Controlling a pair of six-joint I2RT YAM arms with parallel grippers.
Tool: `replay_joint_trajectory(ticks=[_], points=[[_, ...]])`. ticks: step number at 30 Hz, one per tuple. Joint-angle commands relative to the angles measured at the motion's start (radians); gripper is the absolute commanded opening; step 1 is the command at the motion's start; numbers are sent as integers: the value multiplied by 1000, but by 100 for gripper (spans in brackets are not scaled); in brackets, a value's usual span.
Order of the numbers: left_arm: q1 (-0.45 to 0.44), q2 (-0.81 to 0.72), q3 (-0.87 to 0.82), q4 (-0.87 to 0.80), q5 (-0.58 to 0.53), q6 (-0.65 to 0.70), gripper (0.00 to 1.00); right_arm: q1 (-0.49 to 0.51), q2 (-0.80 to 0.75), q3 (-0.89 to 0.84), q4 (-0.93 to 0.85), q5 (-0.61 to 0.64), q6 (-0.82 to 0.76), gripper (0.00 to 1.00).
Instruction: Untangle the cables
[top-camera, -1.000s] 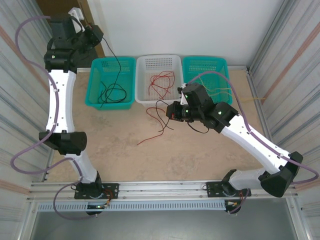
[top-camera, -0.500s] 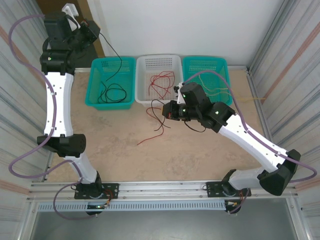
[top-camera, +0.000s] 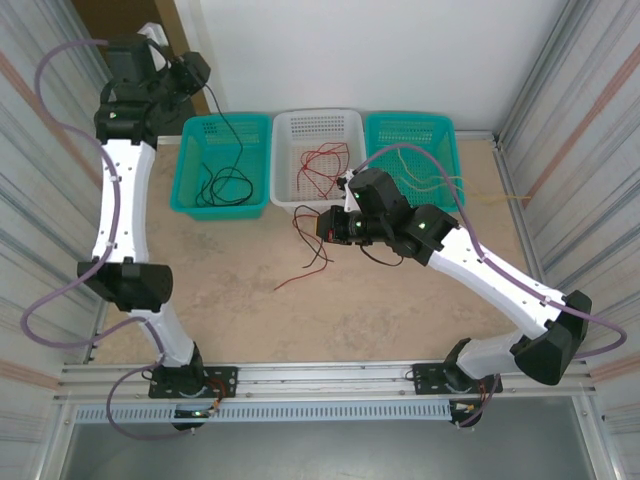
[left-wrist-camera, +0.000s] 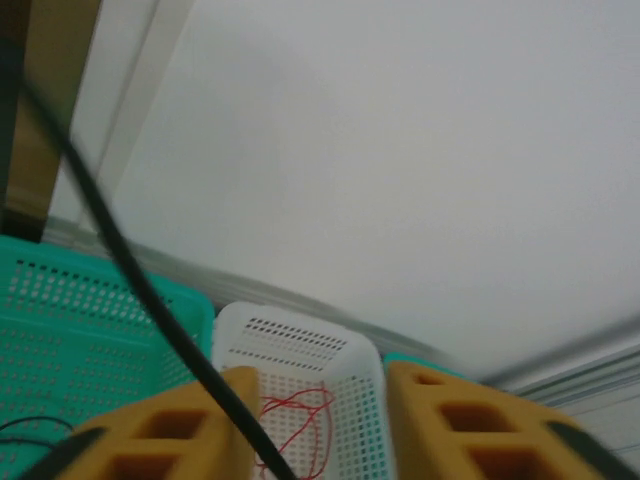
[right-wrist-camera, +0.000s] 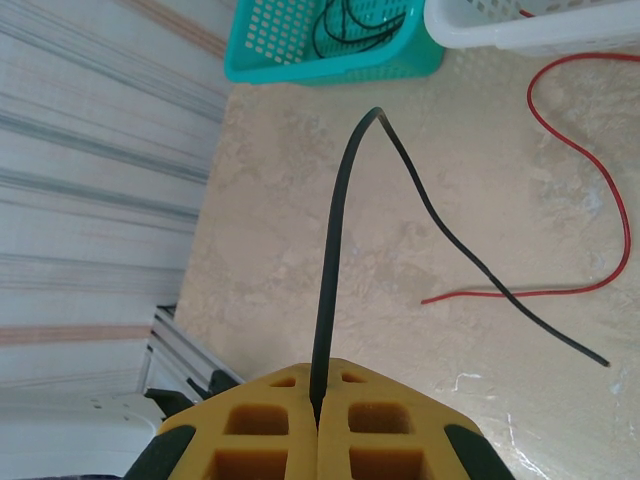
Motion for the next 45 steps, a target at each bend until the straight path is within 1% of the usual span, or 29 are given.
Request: replay_joint_trajectory(ticks=[1,2,3,5,8,9,11,13,15,17,20,22,26,29,34,38,45], points=[[15,29,-57,-56,-40,-4,58,9,3,44,-9,7,-33,0],[15,15,-99,-35,-50,-19,72,9,0,44,-10,12,-35,0],[15,-8,-159,4,-51,-32,77,7,-3,46,-13,16,-36,0],[15,-47,-247,73,-40,-48,81,4,-1,59,-24,16,-45,0],[9,-84,-293,88,-18,-64,83,2,12,90,-43,17,-64,0],[4,-100,-301,83,-18,-64,82,1,15,100,-47,18,-70,0],[-7,-135,-324,76,-7,-64,77,-2,22,119,-52,19,-81,0],[-11,-187,-370,78,34,-75,68,-5,27,134,-56,25,-92,0],[-19,-276,-476,125,89,-98,61,-13,30,148,-54,22,-99,0],[-40,-386,-612,214,123,-118,60,-25,34,160,-45,10,-98,0],[-123,-551,-815,334,136,-115,62,-50,33,180,-11,-30,-87,0],[-190,-627,-912,355,144,-102,63,-64,33,197,19,-62,-79,0],[-300,-707,-1055,379,219,-91,63,-102,39,217,107,-150,-39,0],[-339,-748,-1130,419,251,-121,65,-129,37,213,184,-209,11,0],[-341,-746,-1155,426,271,-137,64,-162,26,191,292,-285,91,0],[-347,-715,-1165,458,280,-156,61,-169,16,174,366,-322,144,0],[-350,-684,-1183,562,310,-210,54,-170,2,143,424,-359,194,0]])
